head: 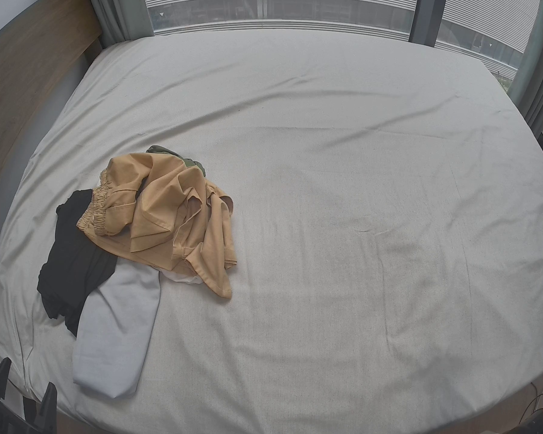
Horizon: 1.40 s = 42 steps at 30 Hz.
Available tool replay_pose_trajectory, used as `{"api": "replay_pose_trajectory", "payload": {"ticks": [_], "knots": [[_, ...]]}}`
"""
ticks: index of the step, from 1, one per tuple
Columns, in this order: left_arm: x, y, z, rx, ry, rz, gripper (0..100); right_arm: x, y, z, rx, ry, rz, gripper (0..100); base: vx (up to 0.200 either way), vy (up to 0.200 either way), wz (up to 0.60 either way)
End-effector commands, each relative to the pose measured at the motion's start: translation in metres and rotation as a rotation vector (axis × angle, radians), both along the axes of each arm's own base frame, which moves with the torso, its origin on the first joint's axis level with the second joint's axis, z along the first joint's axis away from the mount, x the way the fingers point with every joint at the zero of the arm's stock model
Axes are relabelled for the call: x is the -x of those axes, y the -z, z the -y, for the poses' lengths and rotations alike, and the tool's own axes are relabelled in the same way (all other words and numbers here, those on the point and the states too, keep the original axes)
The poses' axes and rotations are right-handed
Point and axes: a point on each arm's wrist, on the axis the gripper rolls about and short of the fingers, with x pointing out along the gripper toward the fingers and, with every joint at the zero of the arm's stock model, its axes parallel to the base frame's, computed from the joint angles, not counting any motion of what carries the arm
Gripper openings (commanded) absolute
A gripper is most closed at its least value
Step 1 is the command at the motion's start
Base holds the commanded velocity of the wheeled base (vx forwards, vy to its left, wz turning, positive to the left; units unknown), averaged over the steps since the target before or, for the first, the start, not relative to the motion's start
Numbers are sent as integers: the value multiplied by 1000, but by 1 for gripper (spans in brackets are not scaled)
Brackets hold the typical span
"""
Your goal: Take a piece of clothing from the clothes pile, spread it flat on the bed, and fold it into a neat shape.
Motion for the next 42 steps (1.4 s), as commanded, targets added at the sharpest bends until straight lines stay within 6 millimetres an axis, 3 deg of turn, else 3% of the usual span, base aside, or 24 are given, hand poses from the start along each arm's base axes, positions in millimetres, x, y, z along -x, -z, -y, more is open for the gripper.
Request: {"api": "replay_pose_trajectory", "payload": {"ticks": [1,18,22,29,42], "knots": [[0,5,0,1,0,-1,100,-52,-65,-4,-25,-160,-113,100,0,0,0],[0,5,0,-1,0,-1,100,-107,-84,-24,-16,-306,-264,100,0,0,0],[0,5,0,1,0,-1,100,-128,-94,-36,-67,-353,-323,100,0,0,0],[0,5,0,-1,0,-1,100,-157,-90,-50,-60,-375,-414,100,0,0,0],[0,5,0,-1,0,-1,100,-210,-86,-96,-106,-496,-562,100,0,0,0]]}}
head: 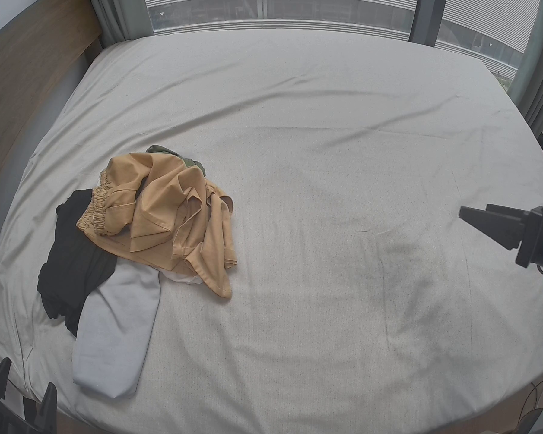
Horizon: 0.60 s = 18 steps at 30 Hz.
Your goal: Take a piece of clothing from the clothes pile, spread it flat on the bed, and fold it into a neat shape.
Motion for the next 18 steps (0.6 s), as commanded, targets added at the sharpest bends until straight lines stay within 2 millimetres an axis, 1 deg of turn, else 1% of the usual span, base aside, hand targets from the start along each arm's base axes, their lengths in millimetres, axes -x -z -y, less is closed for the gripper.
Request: {"api": "replay_pose_trajectory", "payload": {"ticks": [1,3,4,5,10,16,18], "knots": [[0,5,0,0,0,-1,100,-35,13,-29,21,-66,-74,100,0,0,0],[0,5,0,0,0,-1,100,-43,17,-39,16,-86,-72,100,0,0,0],[0,5,0,0,0,-1,100,-44,17,-39,16,-86,-72,100,0,0,0],[0,5,0,0,0,-1,100,-50,22,-48,12,-100,-75,100,0,0,0],[0,5,0,0,0,-1,100,-68,31,-68,15,-129,-94,100,0,0,0],[0,5,0,0,0,-1,100,-82,34,-93,-17,-167,-130,100,0,0,0],[0,5,0,0,0,-1,100,-85,37,-97,-13,-176,-139,100,0,0,0]]}}
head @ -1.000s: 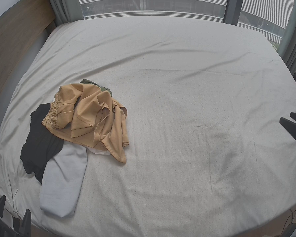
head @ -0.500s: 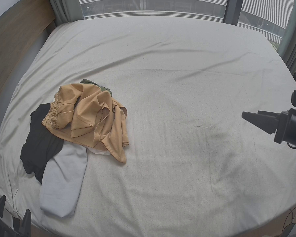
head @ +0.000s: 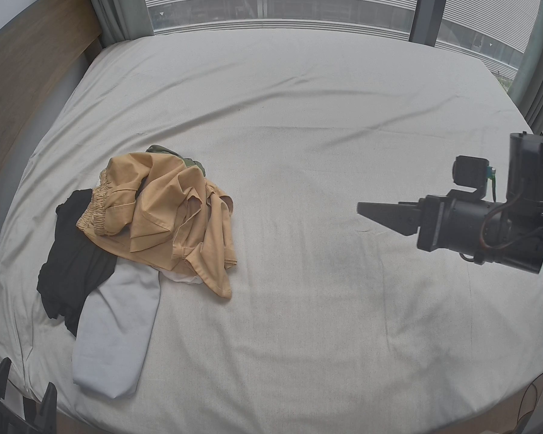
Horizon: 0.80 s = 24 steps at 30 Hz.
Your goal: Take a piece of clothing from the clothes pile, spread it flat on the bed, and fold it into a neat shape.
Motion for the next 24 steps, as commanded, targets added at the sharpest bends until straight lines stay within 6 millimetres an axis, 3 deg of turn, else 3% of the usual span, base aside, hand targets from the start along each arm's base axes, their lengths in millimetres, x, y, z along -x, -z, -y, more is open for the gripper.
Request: {"api": "replay_pose_trajectory", "payload": {"ticks": [1,24], "knots": [[0,5,0,0,0,-1,100,-19,21,-26,31,-42,-62,100,0,0,0],[0,5,0,0,0,-1,100,-75,70,-104,54,-118,-144,100,0,0,0]]}}
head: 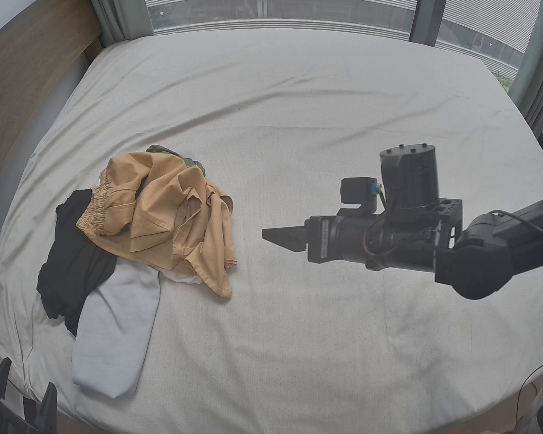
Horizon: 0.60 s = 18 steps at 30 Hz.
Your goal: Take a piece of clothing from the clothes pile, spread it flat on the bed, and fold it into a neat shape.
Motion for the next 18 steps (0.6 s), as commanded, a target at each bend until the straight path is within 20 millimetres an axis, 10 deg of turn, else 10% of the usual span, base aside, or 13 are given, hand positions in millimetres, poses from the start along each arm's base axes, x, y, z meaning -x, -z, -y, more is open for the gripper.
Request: {"api": "replay_pose_trajectory", "payload": {"ticks": [1,18], "knots": [[0,5,0,1,0,-1,100,-12,23,-17,26,-12,-34,100,0,0,0],[0,5,0,-1,0,-1,100,-39,74,-67,37,-44,-95,100,0,0,0]]}}
